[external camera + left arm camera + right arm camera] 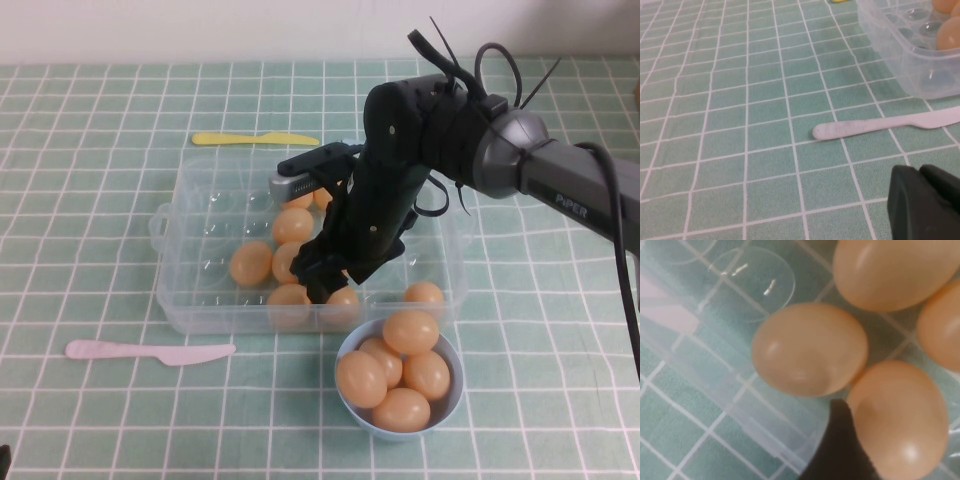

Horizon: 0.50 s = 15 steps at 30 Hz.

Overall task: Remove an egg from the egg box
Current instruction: Pick up the egg from the plastic box

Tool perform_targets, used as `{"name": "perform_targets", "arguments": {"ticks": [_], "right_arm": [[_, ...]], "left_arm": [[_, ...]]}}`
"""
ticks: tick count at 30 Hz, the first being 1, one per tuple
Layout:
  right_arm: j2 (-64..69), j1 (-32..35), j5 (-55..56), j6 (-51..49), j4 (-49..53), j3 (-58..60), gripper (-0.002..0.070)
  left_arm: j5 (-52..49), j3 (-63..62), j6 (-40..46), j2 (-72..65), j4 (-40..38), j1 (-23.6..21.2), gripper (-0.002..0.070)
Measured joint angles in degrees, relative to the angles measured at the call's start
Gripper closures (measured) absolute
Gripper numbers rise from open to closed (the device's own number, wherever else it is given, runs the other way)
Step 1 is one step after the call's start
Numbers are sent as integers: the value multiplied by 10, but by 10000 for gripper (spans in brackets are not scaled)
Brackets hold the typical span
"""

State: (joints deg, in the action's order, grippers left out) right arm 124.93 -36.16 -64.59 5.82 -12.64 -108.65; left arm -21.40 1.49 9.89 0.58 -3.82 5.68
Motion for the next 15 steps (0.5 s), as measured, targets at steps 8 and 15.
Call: {"name": "perform_targets", "arguments": {"ticks": [8, 15], "right_arm": [[0, 0, -7, 0, -1, 0, 213], [0, 0, -7, 0, -1, 0, 213]], "left_arm": [[0, 0, 0, 0, 0, 0, 678], [0, 0, 0, 0, 0, 0, 678]]}}
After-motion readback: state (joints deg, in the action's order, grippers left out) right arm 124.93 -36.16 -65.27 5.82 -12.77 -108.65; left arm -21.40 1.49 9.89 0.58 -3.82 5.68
